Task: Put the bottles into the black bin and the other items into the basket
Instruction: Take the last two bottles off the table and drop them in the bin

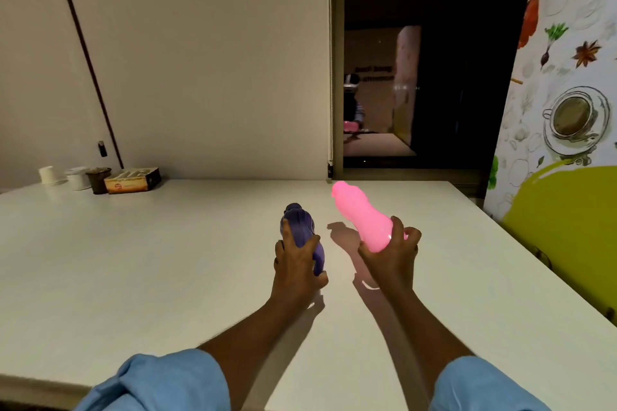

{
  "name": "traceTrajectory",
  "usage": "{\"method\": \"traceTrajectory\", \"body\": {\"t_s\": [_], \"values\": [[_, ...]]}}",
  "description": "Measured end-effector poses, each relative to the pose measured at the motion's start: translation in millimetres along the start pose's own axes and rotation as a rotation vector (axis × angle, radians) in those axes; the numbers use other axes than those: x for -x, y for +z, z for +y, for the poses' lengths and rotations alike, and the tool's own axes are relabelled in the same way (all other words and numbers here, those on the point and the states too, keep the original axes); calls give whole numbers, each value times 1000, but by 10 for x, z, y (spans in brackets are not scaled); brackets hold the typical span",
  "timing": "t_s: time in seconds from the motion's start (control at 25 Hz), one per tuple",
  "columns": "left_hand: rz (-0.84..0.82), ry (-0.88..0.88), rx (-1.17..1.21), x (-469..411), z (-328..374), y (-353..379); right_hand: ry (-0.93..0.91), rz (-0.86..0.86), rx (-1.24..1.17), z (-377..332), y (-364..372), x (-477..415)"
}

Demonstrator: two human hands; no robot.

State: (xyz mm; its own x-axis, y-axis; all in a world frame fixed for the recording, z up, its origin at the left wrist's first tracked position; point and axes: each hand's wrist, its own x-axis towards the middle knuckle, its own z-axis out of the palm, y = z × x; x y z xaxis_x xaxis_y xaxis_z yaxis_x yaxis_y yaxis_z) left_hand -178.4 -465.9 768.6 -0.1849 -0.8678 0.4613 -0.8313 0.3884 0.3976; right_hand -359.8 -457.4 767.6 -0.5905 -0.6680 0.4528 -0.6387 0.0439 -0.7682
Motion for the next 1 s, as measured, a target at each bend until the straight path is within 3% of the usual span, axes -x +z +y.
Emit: {"method": "traceTrajectory", "body": {"t_s": [0.28,0.4,0.8,1.0], "values": [[99,-38,65,518,-654,-1006,-115,-130,94,-1101,318,840],[147,-25,68,862,-990,-1489,-125,-189,22,-1499,427,1289],[248,-80,-31,2482,-2468,-3172,322,-287,-466,-3040,898,3671],[358,-160,53,3331,-3143,-3830,364,-358,-552,-3631,1176,4862]]}}
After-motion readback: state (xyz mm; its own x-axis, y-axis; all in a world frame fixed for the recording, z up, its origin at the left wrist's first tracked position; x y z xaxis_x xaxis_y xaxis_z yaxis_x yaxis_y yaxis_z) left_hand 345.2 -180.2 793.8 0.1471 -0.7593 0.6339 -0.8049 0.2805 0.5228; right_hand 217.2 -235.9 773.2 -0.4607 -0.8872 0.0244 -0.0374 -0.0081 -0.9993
